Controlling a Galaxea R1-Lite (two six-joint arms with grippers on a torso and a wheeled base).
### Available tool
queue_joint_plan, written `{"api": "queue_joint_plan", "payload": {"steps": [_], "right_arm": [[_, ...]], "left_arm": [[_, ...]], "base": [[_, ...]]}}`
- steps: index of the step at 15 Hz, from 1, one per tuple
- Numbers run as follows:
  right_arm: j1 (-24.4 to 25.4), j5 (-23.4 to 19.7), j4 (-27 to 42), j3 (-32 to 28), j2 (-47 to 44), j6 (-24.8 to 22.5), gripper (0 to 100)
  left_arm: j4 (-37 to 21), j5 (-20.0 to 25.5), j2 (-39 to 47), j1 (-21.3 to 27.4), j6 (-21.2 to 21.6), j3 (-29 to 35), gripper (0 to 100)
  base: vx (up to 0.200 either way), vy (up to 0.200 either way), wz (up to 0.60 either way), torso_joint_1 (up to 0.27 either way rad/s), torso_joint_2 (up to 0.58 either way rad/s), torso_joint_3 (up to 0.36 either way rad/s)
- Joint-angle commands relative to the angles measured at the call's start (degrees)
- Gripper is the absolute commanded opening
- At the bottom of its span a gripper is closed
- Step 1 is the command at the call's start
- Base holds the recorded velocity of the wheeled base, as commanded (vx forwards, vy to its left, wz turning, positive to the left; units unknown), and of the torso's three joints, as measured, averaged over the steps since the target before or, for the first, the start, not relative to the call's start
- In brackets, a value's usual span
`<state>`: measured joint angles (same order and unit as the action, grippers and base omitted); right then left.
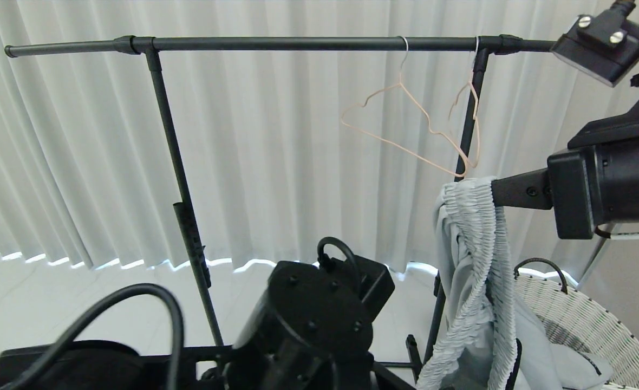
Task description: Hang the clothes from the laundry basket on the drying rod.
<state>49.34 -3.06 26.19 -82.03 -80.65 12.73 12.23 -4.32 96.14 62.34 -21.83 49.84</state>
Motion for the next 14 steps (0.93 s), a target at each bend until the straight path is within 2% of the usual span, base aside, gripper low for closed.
{"api": "queue_joint_plan", "payload": {"steps": [1,8,11,12,14], "right_arm": [[0.41,-0.02,0.01,0.20,0.85,0.02,0],[0.41,-0.02,0.01,0.38,1.20,0.19,0],[0.32,0.25,0.01,0.47,1.64,0.19,0],[0.23,0.34,0.01,0.82,1.82,0.19,0],[0.15,0.51,0.01,2.05,2.52,-0.07,0]], "left_arm": [[1.84,-0.34,7.31,-3.19,-0.05,2.11,100],[2.63,-0.17,10.56,-4.25,-0.32,-1.67,100],[2.71,-0.17,8.19,-3.63,-0.32,-6.77,100],[2.80,-0.17,6.70,-3.02,-0.32,-8.53,0],[2.71,-1.57,4.59,-2.49,-0.40,-9.76,0]], "base": [[0.000,0.000,0.00,0.000,0.00,0.000],[0.000,0.000,0.00,0.000,0.00,0.000],[0.000,0.000,0.00,0.000,0.00,0.000],[0.000,0.000,0.00,0.000,0.00,0.000],[0.000,0.000,0.00,0.000,0.00,0.000]]}}
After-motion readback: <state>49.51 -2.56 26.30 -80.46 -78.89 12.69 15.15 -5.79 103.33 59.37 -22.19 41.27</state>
